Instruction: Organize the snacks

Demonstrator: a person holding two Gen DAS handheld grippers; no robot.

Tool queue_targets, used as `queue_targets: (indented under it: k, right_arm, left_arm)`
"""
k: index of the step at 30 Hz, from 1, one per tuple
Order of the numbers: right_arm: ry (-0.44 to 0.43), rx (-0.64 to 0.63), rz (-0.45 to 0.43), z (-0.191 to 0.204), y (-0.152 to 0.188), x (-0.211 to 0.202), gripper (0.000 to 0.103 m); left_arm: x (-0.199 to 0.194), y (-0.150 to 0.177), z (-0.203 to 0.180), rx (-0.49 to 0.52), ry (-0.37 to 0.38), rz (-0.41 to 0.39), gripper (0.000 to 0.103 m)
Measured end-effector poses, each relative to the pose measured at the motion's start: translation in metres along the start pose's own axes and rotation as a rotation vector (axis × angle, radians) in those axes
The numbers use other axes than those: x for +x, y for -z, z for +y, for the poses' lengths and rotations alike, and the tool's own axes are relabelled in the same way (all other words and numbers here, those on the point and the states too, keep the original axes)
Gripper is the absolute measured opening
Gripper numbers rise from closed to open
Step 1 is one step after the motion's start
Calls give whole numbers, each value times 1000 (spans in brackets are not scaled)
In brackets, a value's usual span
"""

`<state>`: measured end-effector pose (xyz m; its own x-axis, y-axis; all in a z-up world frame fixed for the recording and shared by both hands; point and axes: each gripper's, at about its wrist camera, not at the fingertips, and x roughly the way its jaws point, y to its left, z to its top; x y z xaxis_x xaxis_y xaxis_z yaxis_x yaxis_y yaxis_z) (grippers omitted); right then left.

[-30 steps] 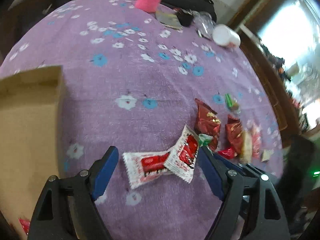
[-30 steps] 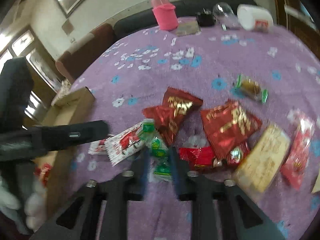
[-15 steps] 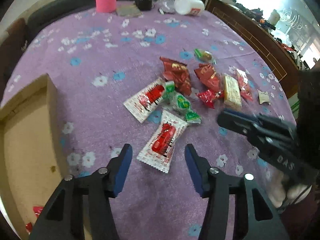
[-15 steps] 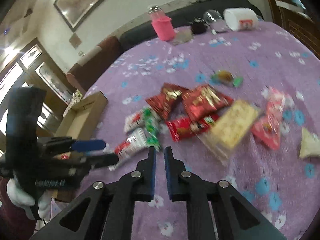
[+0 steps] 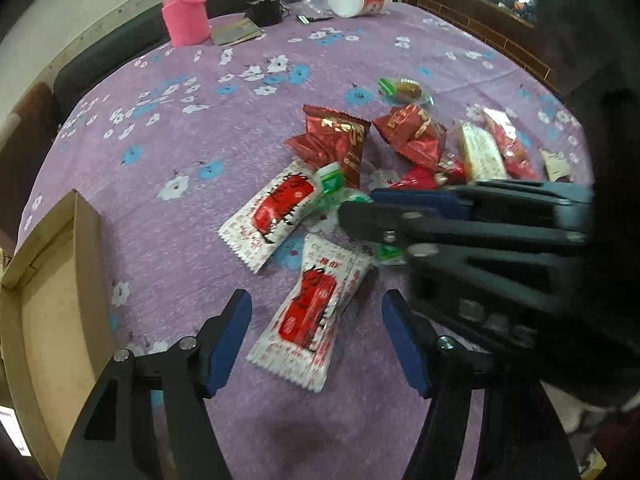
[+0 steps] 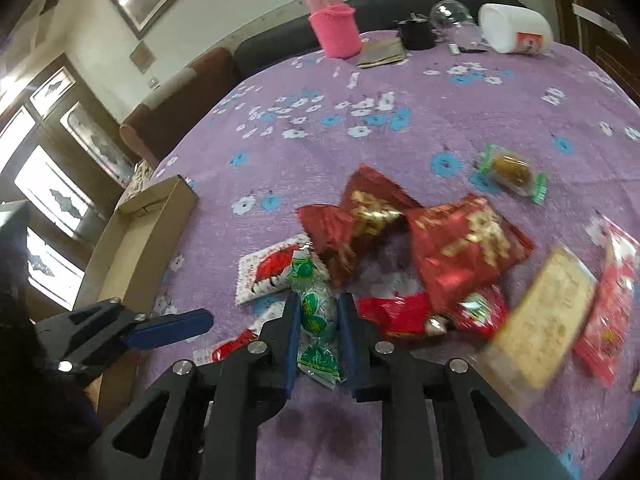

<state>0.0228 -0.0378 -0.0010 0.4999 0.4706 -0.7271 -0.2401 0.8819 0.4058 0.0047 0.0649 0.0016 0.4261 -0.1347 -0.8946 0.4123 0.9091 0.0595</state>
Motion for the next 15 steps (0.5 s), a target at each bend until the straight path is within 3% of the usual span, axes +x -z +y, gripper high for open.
queue_targets:
  k: [1,4,9,15]
  right_arm:
    - [-3,10,-8,-3,2,-3,20]
    - [-27,47,-29,-9,8,-17,20]
    - [-65,65,-60,-8,19,-42,20]
    - [-132,68,-78,13,24,-66,20]
  left_arm:
    - [-1,0,-1,-1,-3,-16,65]
    - [-5,0,-1,-19,34,-26,23]
    - [-22,8,3,-61,57,-71,21]
    - [-81,31,34,-188,138,-181,21]
